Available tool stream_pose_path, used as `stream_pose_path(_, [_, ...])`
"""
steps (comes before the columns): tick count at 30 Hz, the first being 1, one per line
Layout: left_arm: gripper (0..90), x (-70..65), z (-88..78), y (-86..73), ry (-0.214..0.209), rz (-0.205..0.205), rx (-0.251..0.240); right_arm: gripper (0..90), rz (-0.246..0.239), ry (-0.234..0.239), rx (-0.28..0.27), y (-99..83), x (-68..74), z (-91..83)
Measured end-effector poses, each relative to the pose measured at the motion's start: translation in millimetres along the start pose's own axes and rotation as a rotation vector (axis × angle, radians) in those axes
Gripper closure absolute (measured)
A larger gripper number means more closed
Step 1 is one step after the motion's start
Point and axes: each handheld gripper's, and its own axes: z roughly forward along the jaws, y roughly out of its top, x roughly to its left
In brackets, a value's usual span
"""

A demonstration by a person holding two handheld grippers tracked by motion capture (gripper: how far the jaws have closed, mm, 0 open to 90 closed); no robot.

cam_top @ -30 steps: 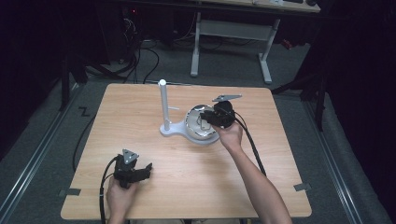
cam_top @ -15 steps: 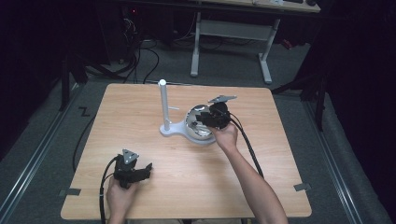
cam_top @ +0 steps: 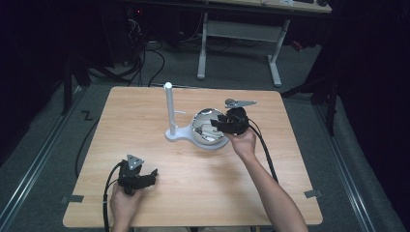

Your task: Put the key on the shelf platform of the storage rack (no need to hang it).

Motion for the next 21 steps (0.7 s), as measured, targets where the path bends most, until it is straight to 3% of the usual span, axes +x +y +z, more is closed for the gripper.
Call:
stream_pose_path(5, [21.5,-0.1,0.0,0.0,0.001,0.001,0.001,57.5,-0.018,-0.011,-0.008,-1.9,-2.8,-11.0])
stream_pose_path(14, [21.5,-0.3,0.0,0.1,0.002,0.003,0.002,57.2,-0.008,-0.021,-0.038,-5.9,-11.9,-31.7])
stream_pose_path(21, [21.5,-0.6,0.2,0.1,0.005,0.005,0.003,57.2,0.024,-0.043,-0.047,-15.0,-21.2,-43.6])
